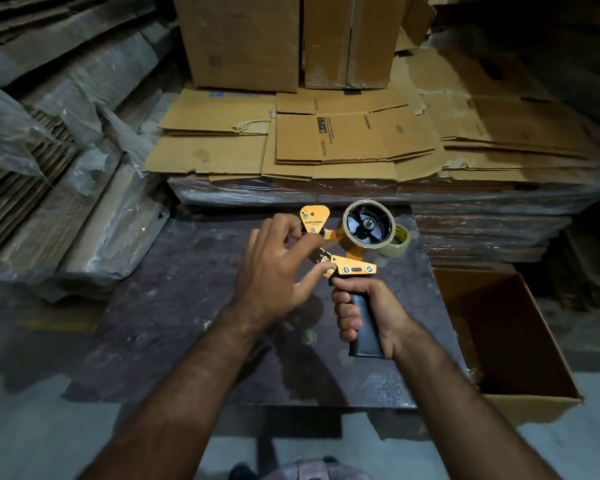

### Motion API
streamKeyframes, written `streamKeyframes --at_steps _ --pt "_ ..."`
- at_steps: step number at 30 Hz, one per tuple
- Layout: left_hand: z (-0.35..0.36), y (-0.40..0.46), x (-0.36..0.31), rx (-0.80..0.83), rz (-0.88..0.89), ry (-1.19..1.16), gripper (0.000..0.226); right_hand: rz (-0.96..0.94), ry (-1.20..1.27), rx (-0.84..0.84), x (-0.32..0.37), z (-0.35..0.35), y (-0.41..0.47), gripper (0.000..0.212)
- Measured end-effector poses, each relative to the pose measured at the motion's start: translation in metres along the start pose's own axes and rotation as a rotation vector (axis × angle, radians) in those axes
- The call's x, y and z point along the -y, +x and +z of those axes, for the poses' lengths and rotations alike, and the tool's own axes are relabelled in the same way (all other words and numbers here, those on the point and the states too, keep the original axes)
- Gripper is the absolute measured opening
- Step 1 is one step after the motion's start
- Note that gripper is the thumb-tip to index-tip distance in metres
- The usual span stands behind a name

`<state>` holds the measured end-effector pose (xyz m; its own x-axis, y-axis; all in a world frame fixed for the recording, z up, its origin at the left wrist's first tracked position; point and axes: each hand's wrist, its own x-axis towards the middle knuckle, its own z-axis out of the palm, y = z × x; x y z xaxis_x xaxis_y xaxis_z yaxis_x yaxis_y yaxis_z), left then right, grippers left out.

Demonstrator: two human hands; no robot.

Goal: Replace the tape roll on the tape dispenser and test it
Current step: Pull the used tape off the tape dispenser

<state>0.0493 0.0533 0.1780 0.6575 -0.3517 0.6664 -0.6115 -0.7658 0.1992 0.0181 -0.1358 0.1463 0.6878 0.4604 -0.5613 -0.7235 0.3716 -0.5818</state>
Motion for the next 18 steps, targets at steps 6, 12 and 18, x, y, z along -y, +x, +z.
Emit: streamKeyframes --at_steps 6,12,18 --pt "0.013 0.004 0.010 0.059 -0.054 -0.013 0.025 0.016 -0.019 -0.049 0.006 -0.001 0.002 0.028" --pt "0.018 0.010 0.009 0.079 -0.114 -0.046 0.018 0.028 -0.032 -0.027 0.008 -0.004 0.002 0.027" --pt "0.025 0.002 0.003 0.041 -0.161 -0.055 0.015 0.020 -0.020 -0.048 0.008 -0.006 0.004 0.028"
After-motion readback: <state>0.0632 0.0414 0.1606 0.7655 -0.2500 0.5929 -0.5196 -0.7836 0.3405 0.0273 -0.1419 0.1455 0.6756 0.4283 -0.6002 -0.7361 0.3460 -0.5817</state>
